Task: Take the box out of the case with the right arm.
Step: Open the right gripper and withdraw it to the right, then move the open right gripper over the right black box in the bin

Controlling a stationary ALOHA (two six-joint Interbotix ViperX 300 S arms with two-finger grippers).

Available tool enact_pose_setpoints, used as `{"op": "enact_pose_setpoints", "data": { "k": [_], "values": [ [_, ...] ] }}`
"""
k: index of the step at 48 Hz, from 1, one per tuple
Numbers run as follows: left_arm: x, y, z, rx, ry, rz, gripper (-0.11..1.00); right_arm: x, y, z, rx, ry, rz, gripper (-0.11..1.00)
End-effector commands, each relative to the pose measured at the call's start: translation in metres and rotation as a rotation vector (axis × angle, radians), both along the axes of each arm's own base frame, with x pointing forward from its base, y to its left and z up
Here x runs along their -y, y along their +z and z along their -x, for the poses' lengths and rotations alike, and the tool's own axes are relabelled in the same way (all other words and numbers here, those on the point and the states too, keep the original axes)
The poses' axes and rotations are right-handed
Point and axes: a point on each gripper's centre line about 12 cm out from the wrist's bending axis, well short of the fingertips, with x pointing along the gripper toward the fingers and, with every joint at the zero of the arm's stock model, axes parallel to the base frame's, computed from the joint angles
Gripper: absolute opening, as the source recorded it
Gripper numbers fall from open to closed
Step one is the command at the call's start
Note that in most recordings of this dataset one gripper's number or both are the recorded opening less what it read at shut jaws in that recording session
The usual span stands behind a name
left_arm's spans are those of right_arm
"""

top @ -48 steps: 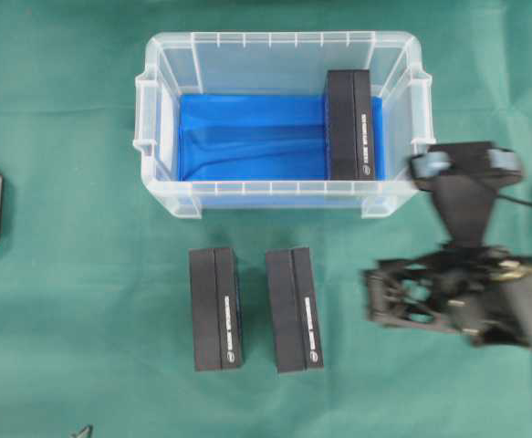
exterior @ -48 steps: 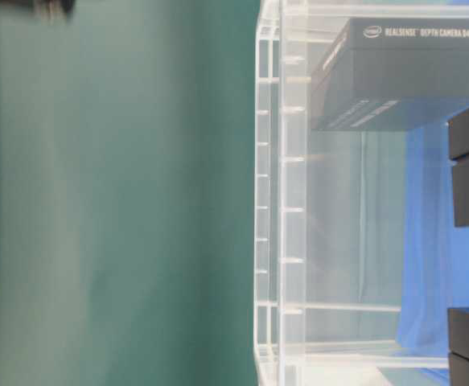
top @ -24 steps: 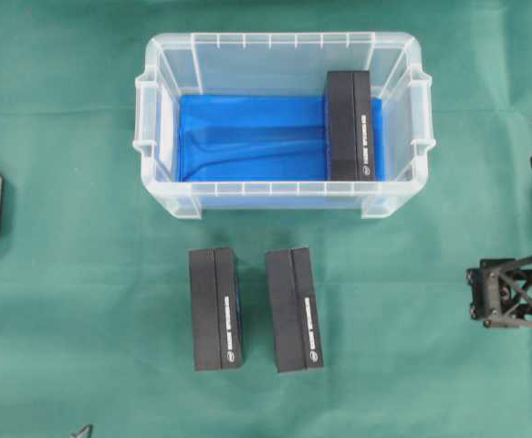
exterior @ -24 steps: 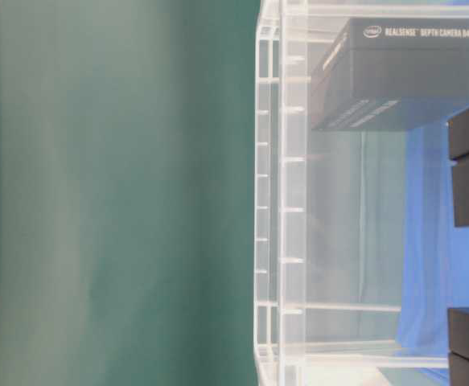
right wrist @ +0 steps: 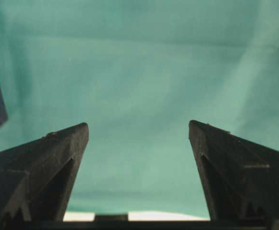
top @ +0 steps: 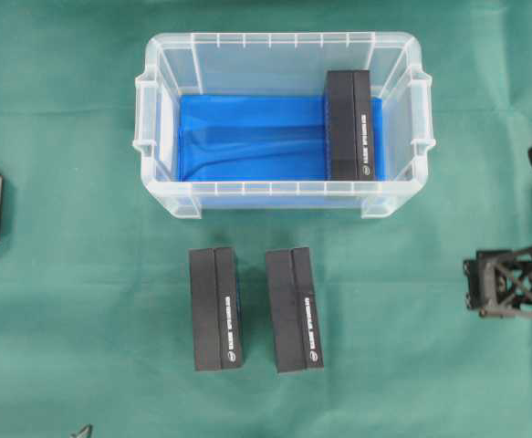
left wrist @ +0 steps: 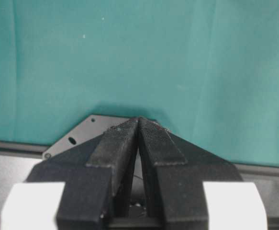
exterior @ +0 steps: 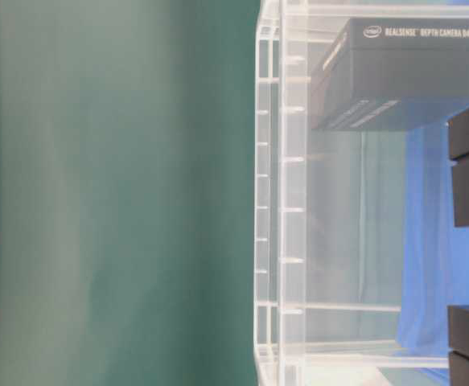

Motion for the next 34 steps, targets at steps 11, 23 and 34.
{"op": "enact_pose_setpoints", "data": {
  "k": [11, 23, 34],
  "values": [
    [0.000, 0.002, -0.002, 0.006, 0.003, -0.001, 0.02, 0.056, 0.013, 0.006, 0.033, 0.002, 0.025, 0.86],
    [0.000, 0.002, -0.002, 0.005, 0.003, -0.001, 0.02, 0.112, 0.017, 0.008, 0.013, 0.030, 0.072, 0.86],
    [-0.001, 0.002, -0.002, 0.005, 0.004, -0.003, 0.02, 0.157, 0.019, 0.014, -0.022, 0.036, 0.103, 0.86]
  ]
}}
